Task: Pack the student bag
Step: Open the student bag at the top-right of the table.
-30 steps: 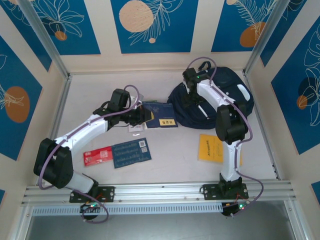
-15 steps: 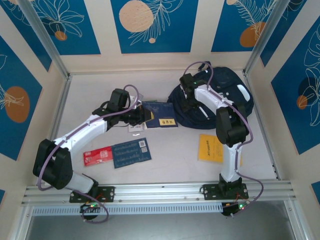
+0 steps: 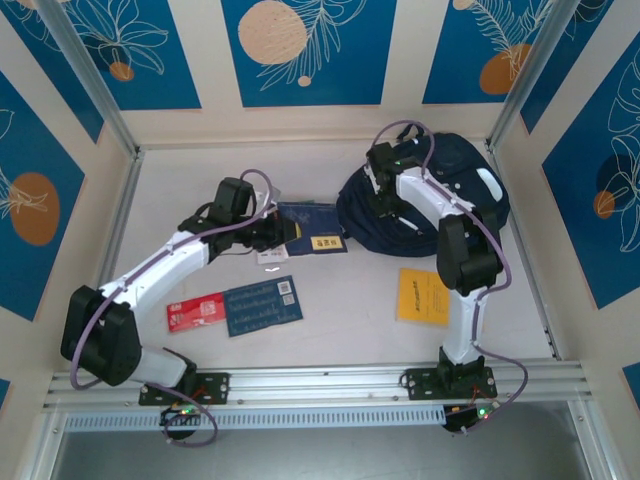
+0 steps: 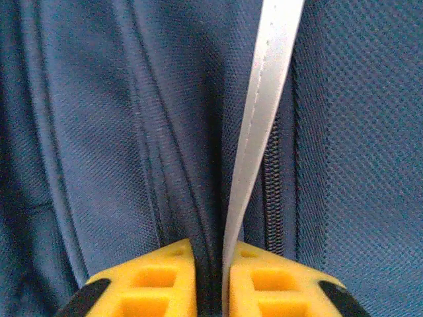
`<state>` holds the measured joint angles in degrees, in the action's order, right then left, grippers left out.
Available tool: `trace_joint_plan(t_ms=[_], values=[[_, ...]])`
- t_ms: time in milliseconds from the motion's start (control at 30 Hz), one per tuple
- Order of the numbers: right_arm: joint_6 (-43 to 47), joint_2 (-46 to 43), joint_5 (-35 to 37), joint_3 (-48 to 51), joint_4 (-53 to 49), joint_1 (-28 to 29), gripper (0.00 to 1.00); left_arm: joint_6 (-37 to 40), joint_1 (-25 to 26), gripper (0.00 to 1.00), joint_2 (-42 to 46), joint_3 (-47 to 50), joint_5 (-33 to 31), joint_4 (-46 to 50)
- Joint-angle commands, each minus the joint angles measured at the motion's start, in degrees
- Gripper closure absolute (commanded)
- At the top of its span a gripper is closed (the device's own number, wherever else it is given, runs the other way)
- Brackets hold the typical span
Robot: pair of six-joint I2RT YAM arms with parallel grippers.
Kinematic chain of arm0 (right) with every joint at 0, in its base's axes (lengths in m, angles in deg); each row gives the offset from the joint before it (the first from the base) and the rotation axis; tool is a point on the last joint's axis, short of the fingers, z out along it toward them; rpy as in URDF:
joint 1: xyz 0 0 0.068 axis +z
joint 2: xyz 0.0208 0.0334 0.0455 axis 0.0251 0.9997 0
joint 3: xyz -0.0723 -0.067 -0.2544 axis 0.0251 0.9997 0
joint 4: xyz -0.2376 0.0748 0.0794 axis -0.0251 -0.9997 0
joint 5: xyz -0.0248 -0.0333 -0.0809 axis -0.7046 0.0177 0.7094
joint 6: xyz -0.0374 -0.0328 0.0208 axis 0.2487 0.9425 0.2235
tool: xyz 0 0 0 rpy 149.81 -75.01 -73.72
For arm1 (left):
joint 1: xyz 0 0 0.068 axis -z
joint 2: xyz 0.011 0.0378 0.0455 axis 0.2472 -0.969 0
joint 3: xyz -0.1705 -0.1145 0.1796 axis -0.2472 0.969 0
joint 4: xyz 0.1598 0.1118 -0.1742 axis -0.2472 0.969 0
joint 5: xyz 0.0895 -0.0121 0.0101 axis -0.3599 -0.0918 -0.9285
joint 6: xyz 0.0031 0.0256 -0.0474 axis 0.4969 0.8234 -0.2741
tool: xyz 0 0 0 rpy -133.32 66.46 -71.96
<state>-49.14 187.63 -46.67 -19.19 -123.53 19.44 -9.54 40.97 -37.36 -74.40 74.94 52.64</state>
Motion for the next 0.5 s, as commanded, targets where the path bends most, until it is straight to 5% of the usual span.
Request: trace_joint_plan(t_ms=[0, 233, 467], values=[[6.1, -9.3, -5.2, 1.0, 2.2, -1.6, 0.88, 2.0, -0.8, 1.00, 2.5, -2.4, -1.5, 0.7], [10.8, -15.5, -13.7, -2.0, -3.9, -3.6, 0.97, 2.2, -0.9, 1.00, 2.7, -3.6, -2.3, 1.7], [9.6, -23.3, -50.7, -1.5, -2.9, -15.3, 1.00, -0.2, -0.9, 1.00, -0.2, -8.0, -0.6, -0.1]])
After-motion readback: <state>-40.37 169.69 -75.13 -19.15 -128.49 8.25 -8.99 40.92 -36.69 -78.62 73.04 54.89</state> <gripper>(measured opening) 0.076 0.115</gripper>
